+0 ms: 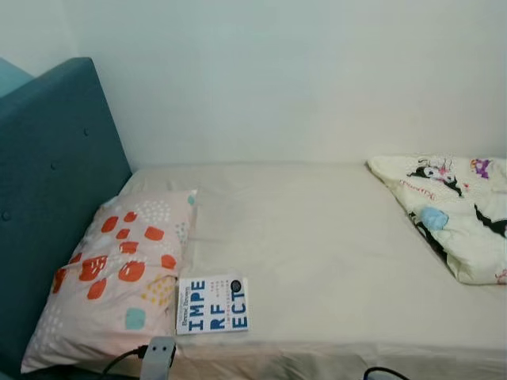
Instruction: Clean up the room
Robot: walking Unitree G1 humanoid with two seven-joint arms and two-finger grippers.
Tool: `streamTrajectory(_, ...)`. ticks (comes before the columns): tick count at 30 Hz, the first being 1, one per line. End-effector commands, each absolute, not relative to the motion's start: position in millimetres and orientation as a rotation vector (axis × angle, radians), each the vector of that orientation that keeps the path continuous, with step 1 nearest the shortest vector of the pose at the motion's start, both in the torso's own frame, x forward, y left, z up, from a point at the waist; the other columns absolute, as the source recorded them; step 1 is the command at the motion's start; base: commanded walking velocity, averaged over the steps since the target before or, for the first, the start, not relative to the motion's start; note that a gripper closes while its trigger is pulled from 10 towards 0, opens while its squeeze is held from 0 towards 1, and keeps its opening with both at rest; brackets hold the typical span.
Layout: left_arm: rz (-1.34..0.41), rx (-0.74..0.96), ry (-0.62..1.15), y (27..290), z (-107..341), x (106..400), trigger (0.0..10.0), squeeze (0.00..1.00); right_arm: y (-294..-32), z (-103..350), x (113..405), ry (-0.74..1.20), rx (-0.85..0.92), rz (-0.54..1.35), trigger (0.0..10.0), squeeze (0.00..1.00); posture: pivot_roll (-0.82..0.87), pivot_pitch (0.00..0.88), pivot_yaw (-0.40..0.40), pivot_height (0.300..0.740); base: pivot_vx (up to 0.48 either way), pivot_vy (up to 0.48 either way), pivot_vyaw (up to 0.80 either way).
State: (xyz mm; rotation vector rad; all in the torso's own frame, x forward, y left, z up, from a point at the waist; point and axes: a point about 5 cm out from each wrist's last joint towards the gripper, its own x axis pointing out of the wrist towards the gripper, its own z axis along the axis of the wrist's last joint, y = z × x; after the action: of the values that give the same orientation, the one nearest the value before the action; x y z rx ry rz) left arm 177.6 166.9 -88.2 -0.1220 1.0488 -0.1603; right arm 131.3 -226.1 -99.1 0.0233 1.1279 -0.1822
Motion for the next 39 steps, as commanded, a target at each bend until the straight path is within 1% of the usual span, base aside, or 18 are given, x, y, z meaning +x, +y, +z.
streamTrajectory(1, -0.159, -0.128, 1.061, 166.9, -89.5, 174.8, 10.0, 0.00, -219.1, -100.6, 131.6, 1.134, 0.017, -0.169, 10.0, 0.00, 0.05, 0.000, -0.002, 0.731, 0.000, -0.435, 0.00)
streamTrajectory(9, -0.158, -0.129, 1.063, 166.6, -89.8, 174.2, 10.0, 0.00, -204.1, -100.5, 140.6, 1.128, 0.024, -0.155, 10.0, 0.00, 0.05, 0.000, -0.001, 0.731, 0.000, -0.435, 0.00)
streamTrajectory(16, -0.148, -0.121, 1.064, 166.8, -89.9, 174.4, 10.0, 0.00, -201.6, -99.9, 143.8, 1.126, 0.024, -0.152, 10.0, 0.00, 0.05, 0.000, -0.003, 0.731, 0.000, -0.421, 0.00)
streamTrajectory(19, -0.147, -0.119, 1.062, 166.8, -89.9, 174.5, 10.0, 0.00, -204.1, -99.4, 143.9, 1.125, 0.021, -0.155, 10.0, 0.00, 0.05, 0.000, -0.003, 0.731, 0.000, -0.292, 0.00)
streamTrajectory(21, -0.141, -0.117, 1.063, 167.0, -90.0, 174.5, 10.0, 0.00, -210.4, -98.7, 142.8, 1.125, 0.017, -0.161, 10.0, 0.00, 0.05, 0.000, -0.004, 0.731, 0.000, 0.000, 0.00)
streamTrajectory(24, -0.140, -0.117, 1.063, 167.1, -90.0, 174.4, 10.0, 0.00, -211.9, -98.6, 142.5, 1.126, 0.016, -0.163, 10.0, 0.00, 0.05, 0.000, -0.004, 0.731, 0.000, 0.000, 0.00)
streamTrajectory(25, -0.138, -0.120, 1.061, 167.0, -89.9, 174.5, 10.0, 0.00, -217.2, -98.3, 140.3, 1.128, 0.012, -0.168, 10.0, 0.00, 0.05, 0.000, -0.005, 0.731, 0.000, 0.000, 0.00)
streamTrajectory(27, -0.138, -0.120, 1.061, 167.0, -89.9, 174.5, 10.0, 0.00, -217.2, -98.3, 140.3, 1.128, 0.012, -0.168, 10.0, 0.00, 0.05, 0.000, -0.005, 0.731, 0.000, 0.000, 0.00)
streamTrajectory(28, -0.133, -0.126, 1.058, 167.1, -89.9, 174.6, 10.0, 0.00, -225.1, -97.9, 136.3, 1.132, 0.008, -0.175, 10.0, 0.00, 0.05, 0.000, -0.005, 0.731, 0.000, 0.000, 0.00)
streamTrajectory(29, -0.133, -0.126, 1.058, 167.1, -89.9, 174.6, 10.0, 0.00, -225.1, -97.9, 136.3, 1.132, 0.008, -0.175, 10.0, 0.00, 0.05, 0.000, -0.005, 0.731, 0.000, 0.000, 0.00)
streamTrajectory(30, -0.131, -0.129, 1.057, 167.1, -89.9, 174.7, 10.0, 0.00, -233.4, -97.5, 131.7, 1.136, 0.003, -0.183, 10.0, 0.00, 0.05, 0.000, -0.005, 0.731, 0.000, 0.000, 0.00)
streamTrajectory(31, -0.131, -0.129, 1.057, 167.1, -89.9, 174.7, 10.0, 0.00, -233.4, -97.5, 131.7, 1.136, 0.003, -0.183, 10.0, 0.00, 0.05, 0.000, -0.005, 0.731, 0.000, 0.000, 0.00)
streamTrajectory(32, -0.133, -0.129, 1.057, 166.9, -89.8, 174.7, 10.0, 0.00, -242.2, -96.9, 126.3, 1.141, -0.001, -0.193, 10.0, 0.00, 0.05, 0.000, -0.005, 0.731, 0.000, 0.000, 0.00)
streamTrajectory(35, -0.142, -0.125, 1.060, 166.3, -89.9, 174.6, 10.0, 0.00, -244.3, -96.8, 124.6, 1.143, 0.000, -0.197, 10.0, 0.00, 0.05, 0.000, -0.005, 0.731, 0.000, 0.000, 0.00)
streamTrajectory(39, -0.152, -0.122, 1.069, 165.2, -90.5, 173.5, 10.0, 0.00, -243.9, -97.4, 123.3, 1.151, -0.001, -0.197, 10.0, 0.00, 0.05, 0.000, -0.007, 0.731, 0.000, -0.304, -0.16)
